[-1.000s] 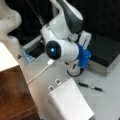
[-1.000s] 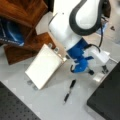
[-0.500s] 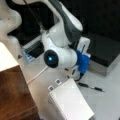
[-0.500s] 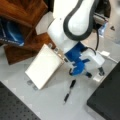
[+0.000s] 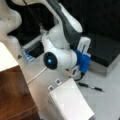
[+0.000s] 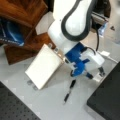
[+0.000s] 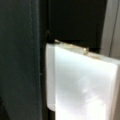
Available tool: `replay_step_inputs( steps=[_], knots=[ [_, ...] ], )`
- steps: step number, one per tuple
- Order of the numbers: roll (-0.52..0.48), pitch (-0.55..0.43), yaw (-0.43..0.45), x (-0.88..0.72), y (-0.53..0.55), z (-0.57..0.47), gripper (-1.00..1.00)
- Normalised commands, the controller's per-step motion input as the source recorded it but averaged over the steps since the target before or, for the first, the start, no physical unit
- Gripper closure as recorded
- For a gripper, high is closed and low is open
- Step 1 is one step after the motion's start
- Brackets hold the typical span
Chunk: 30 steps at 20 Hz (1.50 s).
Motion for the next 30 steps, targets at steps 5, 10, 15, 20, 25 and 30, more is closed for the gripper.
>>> replay_step_inputs(
  steps=[5, 10, 15, 20, 25, 30],
  knots=[
    [0.295, -0.071, -0.029, 0.05, -0.03, -0.13, -1.0],
    [0.294, -0.068, -0.042, 0.05, -0.05, -0.11, -1.0],
    [0.271, -0.049, -0.038, 0.0, -0.08, -0.09, 1.0],
    [0.251, -0.058, -0.047, -0.04, -0.09, -0.1, 1.0],
    [0.24, -0.07, -0.066, -0.06, -0.05, -0.14, 1.0],
    [0.26, -0.072, -0.077, -0.05, -0.01, -0.12, 1.0]
  ],
)
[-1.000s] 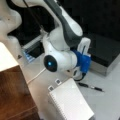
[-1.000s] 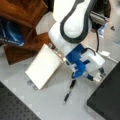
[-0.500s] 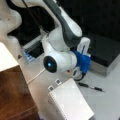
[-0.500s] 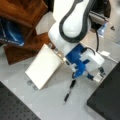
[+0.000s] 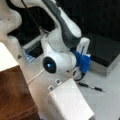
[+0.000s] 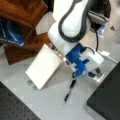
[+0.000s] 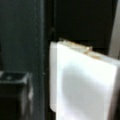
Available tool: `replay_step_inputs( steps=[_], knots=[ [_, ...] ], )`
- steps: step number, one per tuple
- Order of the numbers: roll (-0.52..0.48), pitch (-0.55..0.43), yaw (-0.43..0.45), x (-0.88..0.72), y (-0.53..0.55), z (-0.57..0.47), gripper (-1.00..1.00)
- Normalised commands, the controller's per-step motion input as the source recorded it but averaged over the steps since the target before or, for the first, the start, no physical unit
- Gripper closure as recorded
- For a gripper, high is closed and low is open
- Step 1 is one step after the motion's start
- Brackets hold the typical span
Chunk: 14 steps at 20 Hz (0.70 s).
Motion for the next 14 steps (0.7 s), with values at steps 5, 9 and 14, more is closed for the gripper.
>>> replay_step_inputs(
  steps=[5, 9, 14],
  knots=[
    [0.265, -0.077, -0.084, -0.04, 0.05, -0.12, 1.0],
    [0.224, -0.078, -0.095, -0.02, 0.07, -0.17, 1.0],
    [0.207, -0.074, -0.092, -0.01, 0.07, -0.14, 1.0]
  ],
)
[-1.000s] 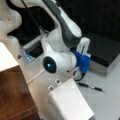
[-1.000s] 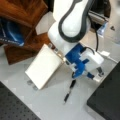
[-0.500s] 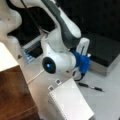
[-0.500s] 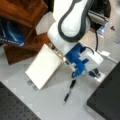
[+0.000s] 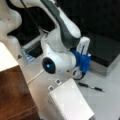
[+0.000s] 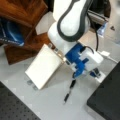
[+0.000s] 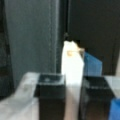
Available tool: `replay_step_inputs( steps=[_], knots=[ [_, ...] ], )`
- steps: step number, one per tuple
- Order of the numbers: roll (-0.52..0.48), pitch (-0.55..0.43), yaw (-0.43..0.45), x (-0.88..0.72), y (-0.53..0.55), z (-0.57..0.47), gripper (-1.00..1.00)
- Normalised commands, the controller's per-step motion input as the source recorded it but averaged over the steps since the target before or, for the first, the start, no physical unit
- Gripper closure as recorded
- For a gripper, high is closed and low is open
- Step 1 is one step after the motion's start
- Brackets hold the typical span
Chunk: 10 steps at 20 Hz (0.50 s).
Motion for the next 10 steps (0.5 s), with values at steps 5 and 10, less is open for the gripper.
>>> replay_step_inputs(
  steps=[5, 10],
  knots=[
    [0.276, -0.09, -0.066, -0.01, 0.08, 0.06, 1.0],
    [0.409, -0.159, -0.059, 0.0, 0.09, 0.18, 1.0]
  ],
)
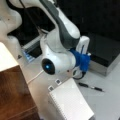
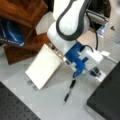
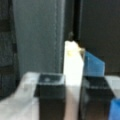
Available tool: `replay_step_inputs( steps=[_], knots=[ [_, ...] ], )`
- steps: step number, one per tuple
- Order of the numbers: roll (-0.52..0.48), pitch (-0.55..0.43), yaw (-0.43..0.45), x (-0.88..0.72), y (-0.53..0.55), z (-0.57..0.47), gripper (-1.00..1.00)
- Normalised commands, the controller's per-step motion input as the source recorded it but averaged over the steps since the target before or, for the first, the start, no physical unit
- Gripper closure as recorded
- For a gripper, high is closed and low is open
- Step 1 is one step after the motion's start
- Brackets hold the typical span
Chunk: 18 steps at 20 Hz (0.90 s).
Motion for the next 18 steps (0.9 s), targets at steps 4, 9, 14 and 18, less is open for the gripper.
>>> replay_step_inputs(
  steps=[4, 9, 14, 18],
  knots=[
    [0.387, -0.157, -0.087, 0.03, 0.1, 0.12, 1.0],
    [0.306, -0.102, -0.098, 0.04, 0.13, 0.08, 1.0],
    [0.287, -0.08, -0.121, 0.05, 0.22, 0.14, 1.0],
    [0.282, -0.054, -0.125, 0.0, 0.24, 0.26, 1.0]
  ],
)
